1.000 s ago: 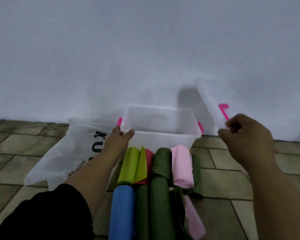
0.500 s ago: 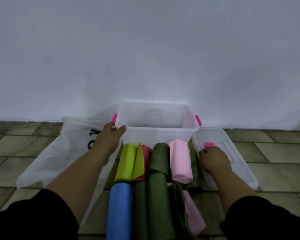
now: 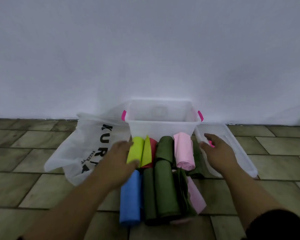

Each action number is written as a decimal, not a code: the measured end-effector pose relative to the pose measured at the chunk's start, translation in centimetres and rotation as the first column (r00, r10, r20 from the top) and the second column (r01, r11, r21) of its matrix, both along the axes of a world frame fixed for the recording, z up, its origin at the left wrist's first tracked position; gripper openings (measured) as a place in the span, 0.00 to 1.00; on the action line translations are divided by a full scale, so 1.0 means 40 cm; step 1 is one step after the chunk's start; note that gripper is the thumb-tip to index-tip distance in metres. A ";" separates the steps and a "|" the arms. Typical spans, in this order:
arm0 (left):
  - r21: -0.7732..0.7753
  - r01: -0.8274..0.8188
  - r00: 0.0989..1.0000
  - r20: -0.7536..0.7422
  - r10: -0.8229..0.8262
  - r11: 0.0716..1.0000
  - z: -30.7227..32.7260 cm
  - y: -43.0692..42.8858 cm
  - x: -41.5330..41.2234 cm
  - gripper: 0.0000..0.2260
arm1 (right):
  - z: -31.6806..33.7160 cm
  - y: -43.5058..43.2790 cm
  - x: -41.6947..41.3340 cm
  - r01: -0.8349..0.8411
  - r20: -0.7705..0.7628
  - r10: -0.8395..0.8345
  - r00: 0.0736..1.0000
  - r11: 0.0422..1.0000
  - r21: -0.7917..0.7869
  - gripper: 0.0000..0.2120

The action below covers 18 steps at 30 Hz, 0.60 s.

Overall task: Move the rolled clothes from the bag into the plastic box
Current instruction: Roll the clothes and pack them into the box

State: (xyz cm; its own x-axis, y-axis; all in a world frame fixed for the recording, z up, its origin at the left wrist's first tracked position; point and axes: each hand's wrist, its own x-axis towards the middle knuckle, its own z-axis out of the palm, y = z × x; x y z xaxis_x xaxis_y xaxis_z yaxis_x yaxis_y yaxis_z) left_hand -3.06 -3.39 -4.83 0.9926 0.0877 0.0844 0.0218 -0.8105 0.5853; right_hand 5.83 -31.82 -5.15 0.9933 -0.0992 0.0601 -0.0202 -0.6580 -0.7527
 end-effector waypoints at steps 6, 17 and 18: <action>0.318 0.191 0.968 -0.218 -0.125 0.928 -0.142 -0.083 -0.203 0.33 | -0.079 0.137 -0.383 -0.312 0.340 0.453 0.824 0.864 -0.395 0.29; 0.348 0.115 0.992 -0.088 -0.090 0.930 -0.215 -0.086 -0.228 0.30 | -0.150 0.169 -0.432 -0.227 0.193 0.415 0.889 0.766 -0.602 0.19; 0.335 0.117 0.991 -0.096 -0.090 0.935 -0.214 -0.086 -0.230 0.30 | -0.144 0.175 -0.436 -0.194 0.185 0.386 0.904 0.755 -0.626 0.20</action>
State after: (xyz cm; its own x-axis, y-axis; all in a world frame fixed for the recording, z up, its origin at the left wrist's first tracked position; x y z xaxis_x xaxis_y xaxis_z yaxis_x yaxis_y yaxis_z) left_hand -12.27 -6.82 -13.40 0.9993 -0.0361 0.0132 -0.0384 -0.9606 0.2752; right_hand -11.62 -24.83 -10.93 0.8941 0.3402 0.2914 0.3967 -0.9035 -0.1621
